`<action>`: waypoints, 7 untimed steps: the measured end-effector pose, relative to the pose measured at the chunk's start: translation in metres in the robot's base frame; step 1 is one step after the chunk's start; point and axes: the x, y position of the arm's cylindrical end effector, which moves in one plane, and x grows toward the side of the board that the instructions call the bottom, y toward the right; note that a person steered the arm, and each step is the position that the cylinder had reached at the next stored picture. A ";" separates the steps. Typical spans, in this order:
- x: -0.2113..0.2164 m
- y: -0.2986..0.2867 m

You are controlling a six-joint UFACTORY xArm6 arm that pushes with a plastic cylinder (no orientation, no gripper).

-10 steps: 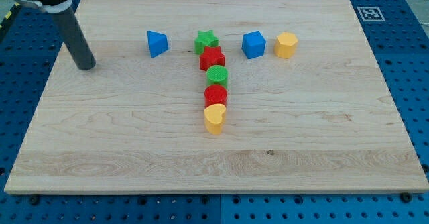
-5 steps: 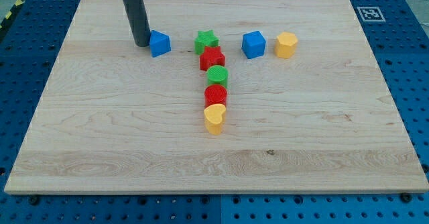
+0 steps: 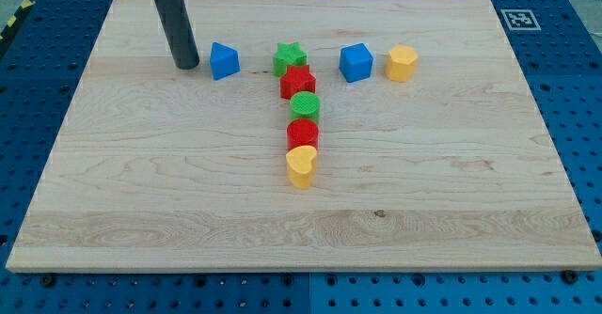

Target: Move the blue triangle towards the green star

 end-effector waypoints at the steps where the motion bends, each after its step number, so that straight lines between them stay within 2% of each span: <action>1: 0.000 0.010; 7: 0.000 0.038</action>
